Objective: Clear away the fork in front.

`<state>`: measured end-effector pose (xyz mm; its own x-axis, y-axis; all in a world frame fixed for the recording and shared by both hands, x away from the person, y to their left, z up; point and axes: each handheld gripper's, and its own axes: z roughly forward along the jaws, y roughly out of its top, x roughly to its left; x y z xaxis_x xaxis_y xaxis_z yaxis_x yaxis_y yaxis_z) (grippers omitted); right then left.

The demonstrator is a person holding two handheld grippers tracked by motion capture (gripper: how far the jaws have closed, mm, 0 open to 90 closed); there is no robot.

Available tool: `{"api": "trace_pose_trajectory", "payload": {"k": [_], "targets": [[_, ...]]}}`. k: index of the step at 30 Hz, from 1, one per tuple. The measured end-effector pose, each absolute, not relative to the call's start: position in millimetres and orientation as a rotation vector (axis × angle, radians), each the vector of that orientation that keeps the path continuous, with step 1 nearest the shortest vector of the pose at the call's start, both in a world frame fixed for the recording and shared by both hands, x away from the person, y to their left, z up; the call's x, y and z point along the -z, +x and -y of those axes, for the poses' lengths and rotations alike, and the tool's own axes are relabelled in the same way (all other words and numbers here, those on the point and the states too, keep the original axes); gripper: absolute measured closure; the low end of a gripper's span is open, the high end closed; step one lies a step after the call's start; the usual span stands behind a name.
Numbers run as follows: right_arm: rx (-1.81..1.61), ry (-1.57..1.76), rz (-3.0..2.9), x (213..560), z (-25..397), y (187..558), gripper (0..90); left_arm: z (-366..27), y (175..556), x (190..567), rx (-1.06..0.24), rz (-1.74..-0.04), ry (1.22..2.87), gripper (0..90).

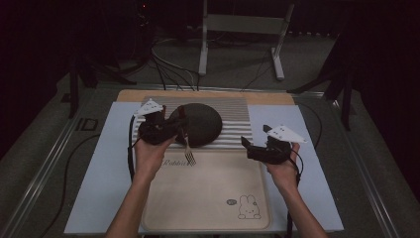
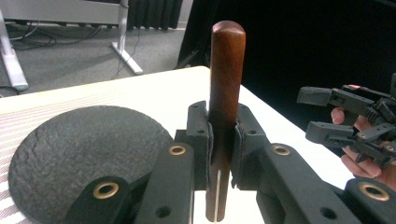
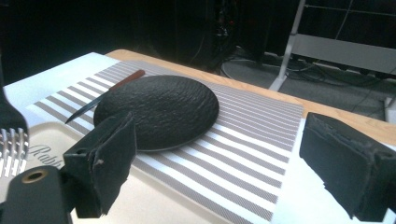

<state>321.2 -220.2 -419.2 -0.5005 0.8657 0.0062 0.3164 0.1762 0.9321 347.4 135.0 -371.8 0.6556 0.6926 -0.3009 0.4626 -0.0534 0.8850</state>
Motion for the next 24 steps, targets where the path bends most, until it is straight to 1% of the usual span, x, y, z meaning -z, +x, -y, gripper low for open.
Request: {"api": "trace_pose_trajectory", "payload": {"k": [14,24], "targets": [[-1.315,1.138,-1.844,432.0,253.4,297.4,10.8,-157.3,336.1,377.2,-0.202,-0.961,1.744,80.4],[-1.308,1.114,-1.794,430.0,269.5,275.6,10.8,-166.0,328.0,381.6,-0.175,-0.978,1.766,80.3]]}}
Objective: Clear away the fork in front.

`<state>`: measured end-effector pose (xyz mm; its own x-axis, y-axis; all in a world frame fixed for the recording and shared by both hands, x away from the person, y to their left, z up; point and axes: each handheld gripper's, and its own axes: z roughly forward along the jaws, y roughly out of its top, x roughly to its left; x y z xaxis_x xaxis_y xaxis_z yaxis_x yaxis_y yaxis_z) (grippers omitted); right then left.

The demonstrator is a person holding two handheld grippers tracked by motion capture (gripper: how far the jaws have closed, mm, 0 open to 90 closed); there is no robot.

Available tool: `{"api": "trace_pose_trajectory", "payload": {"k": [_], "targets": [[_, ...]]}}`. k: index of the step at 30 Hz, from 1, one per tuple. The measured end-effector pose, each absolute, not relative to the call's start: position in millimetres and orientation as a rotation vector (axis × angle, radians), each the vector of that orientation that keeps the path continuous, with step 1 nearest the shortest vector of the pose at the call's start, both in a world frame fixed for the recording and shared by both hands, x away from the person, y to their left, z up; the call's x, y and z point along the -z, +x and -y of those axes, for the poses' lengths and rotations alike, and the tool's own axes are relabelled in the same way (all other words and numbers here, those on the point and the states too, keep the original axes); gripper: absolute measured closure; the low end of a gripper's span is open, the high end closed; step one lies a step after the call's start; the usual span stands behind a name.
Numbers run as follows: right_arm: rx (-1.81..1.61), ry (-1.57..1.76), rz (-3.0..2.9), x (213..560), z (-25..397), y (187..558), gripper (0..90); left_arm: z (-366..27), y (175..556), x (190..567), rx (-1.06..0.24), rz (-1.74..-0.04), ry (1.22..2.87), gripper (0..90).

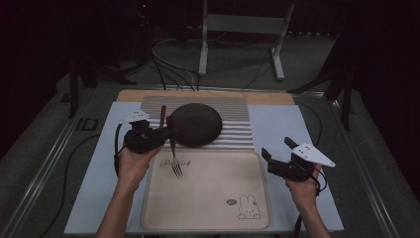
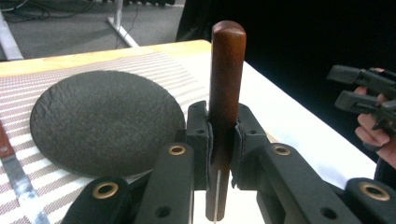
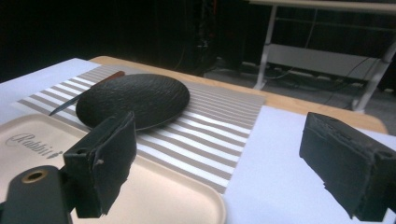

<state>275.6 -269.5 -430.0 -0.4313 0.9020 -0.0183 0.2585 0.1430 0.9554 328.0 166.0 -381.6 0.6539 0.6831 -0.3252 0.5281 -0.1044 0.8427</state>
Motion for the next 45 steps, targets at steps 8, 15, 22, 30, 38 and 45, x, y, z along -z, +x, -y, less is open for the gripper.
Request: {"api": "trace_pose_trajectory", "payload": {"k": [8,15,22,30,38,45], "targets": [[-1.291,1.118,-1.755,436.1,279.7,261.6,10.8,-177.0,321.8,388.9,-0.135,-1.003,1.782,80.3],[-1.274,1.164,-1.757,446.9,287.9,256.6,10.8,-183.6,317.4,399.3,-0.104,-1.025,1.803,80.3],[-1.268,1.187,-1.749,450.0,292.4,255.5,10.8,-188.3,313.2,413.7,-0.045,-1.059,1.823,80.2],[-1.255,1.196,-1.745,452.7,295.0,257.1,10.8,-197.4,308.9,425.4,0.027,-1.095,1.849,80.3],[-1.242,1.205,-1.745,454.3,295.6,258.2,10.8,-203.0,307.2,439.0,0.137,-1.101,1.892,80.2],[-1.239,1.21,-1.746,455.3,294.8,258.7,10.9,-199.8,312.9,459.5,0.105,-1.113,1.951,76.9]]}}
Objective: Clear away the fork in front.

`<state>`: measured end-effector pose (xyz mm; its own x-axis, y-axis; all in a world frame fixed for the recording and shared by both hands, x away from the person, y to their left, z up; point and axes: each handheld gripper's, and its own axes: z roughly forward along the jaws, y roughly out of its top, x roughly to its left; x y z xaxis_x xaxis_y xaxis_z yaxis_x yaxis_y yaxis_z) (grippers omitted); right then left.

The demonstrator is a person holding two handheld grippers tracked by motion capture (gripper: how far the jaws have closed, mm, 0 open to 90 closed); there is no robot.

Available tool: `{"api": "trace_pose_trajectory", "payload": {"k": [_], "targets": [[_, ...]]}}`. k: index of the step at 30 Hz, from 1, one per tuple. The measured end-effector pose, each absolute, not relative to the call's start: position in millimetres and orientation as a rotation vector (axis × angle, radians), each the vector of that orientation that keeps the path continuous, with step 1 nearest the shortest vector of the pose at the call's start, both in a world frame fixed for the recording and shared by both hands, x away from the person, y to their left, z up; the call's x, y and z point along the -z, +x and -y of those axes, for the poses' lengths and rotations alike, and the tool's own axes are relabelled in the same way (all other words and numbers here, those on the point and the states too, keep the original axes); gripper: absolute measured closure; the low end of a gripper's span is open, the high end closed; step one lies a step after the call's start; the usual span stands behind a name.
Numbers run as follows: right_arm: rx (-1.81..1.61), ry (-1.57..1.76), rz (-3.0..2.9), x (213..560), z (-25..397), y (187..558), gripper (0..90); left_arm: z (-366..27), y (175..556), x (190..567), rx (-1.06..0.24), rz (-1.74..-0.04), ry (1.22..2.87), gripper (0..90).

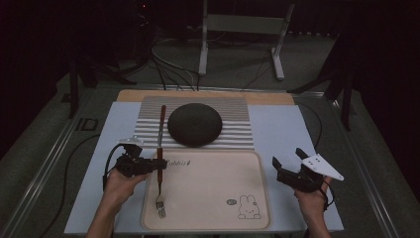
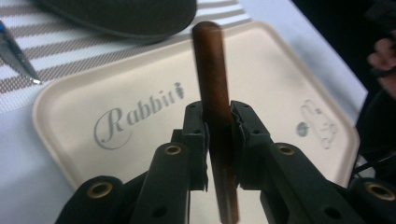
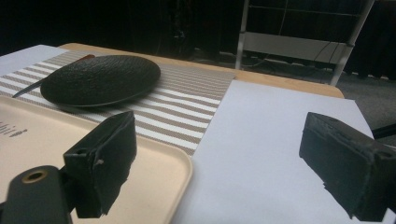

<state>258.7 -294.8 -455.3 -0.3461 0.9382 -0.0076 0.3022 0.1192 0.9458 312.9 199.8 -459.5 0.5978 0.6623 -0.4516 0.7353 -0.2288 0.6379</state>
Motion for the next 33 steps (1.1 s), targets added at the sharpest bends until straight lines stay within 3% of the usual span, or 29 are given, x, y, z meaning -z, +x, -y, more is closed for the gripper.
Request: {"api": "trace_pose_trajectory", "payload": {"k": [18,25,29,33], "targets": [[-1.227,1.195,-1.752,457.1,293.1,256.2,10.9,-211.1,323.8,507.8,0.035,-1.247,1.94,68.0],[-1.211,1.183,-1.758,457.8,293.5,254.0,10.9,-223.8,317.1,503.5,-0.11,-1.271,1.852,50.6],[-1.212,1.183,-1.762,458.3,293.6,253.1,10.8,-233.6,311.5,493.7,-0.198,-1.266,1.758,46.9],[-1.22,1.185,-1.765,457.7,294.1,251.0,10.8,-241.9,303.1,476.3,-0.299,-1.224,1.667,32.5]]}}
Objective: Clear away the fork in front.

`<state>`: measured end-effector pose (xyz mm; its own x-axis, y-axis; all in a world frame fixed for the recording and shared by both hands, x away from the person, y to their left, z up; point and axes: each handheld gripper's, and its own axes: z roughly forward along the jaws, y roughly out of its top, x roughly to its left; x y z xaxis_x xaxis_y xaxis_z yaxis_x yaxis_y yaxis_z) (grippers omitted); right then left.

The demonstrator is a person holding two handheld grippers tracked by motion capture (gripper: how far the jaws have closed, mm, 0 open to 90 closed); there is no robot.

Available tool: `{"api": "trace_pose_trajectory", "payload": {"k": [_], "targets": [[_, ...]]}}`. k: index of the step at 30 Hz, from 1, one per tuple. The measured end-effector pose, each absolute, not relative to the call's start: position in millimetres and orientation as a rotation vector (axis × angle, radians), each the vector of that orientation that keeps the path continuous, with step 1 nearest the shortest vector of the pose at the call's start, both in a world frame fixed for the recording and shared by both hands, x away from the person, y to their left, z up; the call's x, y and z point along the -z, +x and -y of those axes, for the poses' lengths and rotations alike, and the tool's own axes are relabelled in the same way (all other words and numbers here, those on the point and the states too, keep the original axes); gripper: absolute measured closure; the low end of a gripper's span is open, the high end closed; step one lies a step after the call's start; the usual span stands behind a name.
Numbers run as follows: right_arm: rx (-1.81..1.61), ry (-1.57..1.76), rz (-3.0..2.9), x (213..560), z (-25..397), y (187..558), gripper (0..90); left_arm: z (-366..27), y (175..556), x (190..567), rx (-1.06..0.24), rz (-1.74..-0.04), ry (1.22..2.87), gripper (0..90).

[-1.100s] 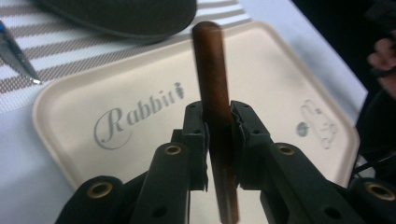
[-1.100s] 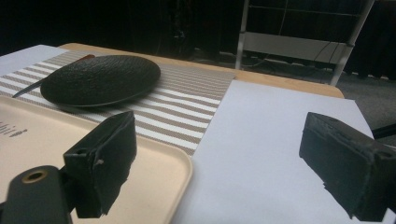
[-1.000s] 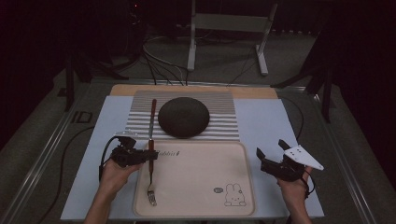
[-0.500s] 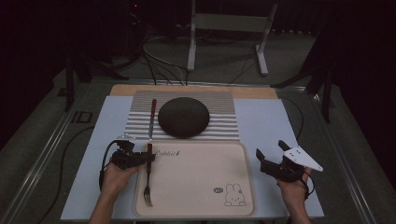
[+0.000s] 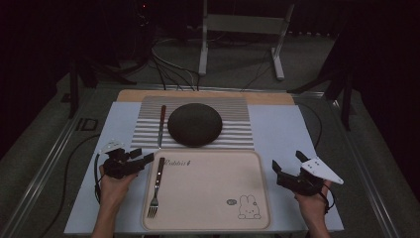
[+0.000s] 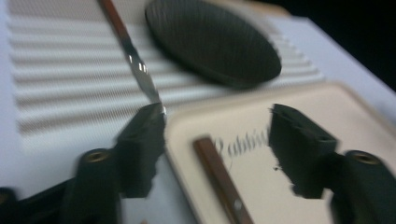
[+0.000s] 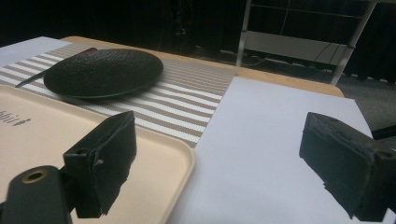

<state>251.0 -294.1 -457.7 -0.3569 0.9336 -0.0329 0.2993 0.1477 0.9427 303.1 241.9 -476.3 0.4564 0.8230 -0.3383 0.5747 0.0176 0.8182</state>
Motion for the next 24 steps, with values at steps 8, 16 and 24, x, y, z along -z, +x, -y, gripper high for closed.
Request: {"api": "trace_pose_trajectory", "payload": {"k": [8,16,24], "targets": [[-1.22,1.189,-1.768,458.3,298.7,244.1,10.8,-244.9,285.5,446.1,-0.589,-1.176,1.596,8.0],[-1.218,1.193,-1.775,461.5,303.8,236.2,10.8,-255.7,270.6,432.9,-0.691,-1.139,1.502,5.2],[-1.229,1.21,-1.77,462.5,308.4,231.7,10.7,-263.0,264.4,431.3,-0.71,-1.132,1.454,1.3]]}}
